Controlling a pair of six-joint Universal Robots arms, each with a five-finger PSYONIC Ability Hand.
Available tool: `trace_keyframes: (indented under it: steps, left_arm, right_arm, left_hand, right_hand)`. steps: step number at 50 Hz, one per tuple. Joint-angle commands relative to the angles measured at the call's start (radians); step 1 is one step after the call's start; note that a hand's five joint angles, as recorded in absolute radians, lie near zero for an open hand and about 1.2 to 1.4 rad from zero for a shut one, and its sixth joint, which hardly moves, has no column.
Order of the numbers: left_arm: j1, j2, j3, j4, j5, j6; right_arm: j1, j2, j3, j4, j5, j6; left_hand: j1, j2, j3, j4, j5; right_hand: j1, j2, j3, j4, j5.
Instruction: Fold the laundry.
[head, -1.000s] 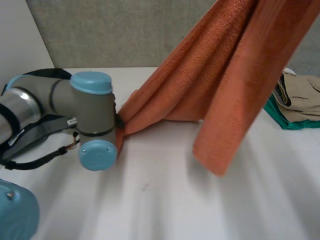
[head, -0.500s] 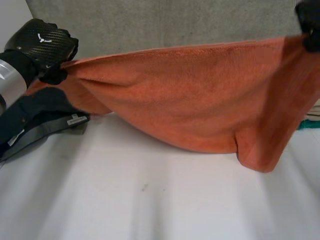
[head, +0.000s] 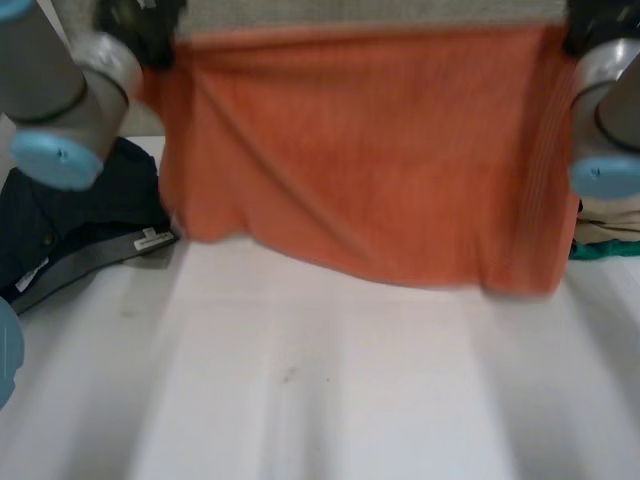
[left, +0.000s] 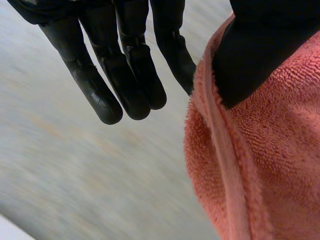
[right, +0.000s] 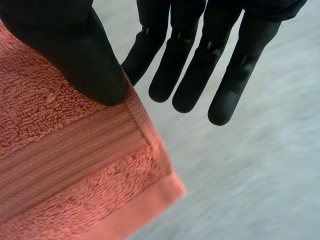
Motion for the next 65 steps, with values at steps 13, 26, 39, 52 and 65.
trace_keyframes:
  steps: [13,26,39,52,65]
  left_arm:
    - [0.045,0.181,-0.309,0.233,-0.055,-0.225]
    - [0.114,0.224,-0.892,0.257,0.085,-0.043]
    - [0.159,0.109,-1.0,0.377,0.1,0.128]
    - [0.177,0.112,-1.009,0.391,0.088,0.14]
    - [0.208,0.261,-1.104,0.15,0.181,0.238]
  right_arm:
    - [-0.006,-0.198,0.283,-0.15,-0.023,0.113]
    - [-0.031,-0.304,0.776,0.016,-0.199,0.125]
    - [-0.048,-0.273,0.931,0.011,-0.207,0.067]
    - [-0.052,-0.275,0.933,0.005,-0.179,0.063]
    - [-0.088,-0.335,0.926,0.086,-0.196,0.006]
  left_hand:
    - [0.235,0.202,0.207,0.195,0.258]
    - [0.235,0.202,0.207,0.195,0.258]
    - [-0.272,-0.305,-0.3,-0.313,-0.249]
    - [-0.152,-0.185,-0.18,-0.193,-0.129]
    - [0.235,0.202,0.207,0.195,0.258]
  right_hand:
    - [0.242,0.215,0.203,0.196,0.211]
    - [0.242,0.215,0.203,0.196,0.211]
    - [0.242,0.215,0.203,0.196,0.211]
    - [0.242,0.215,0.203,0.196,0.211]
    - [0.242,0.215,0.203,0.196,0.211]
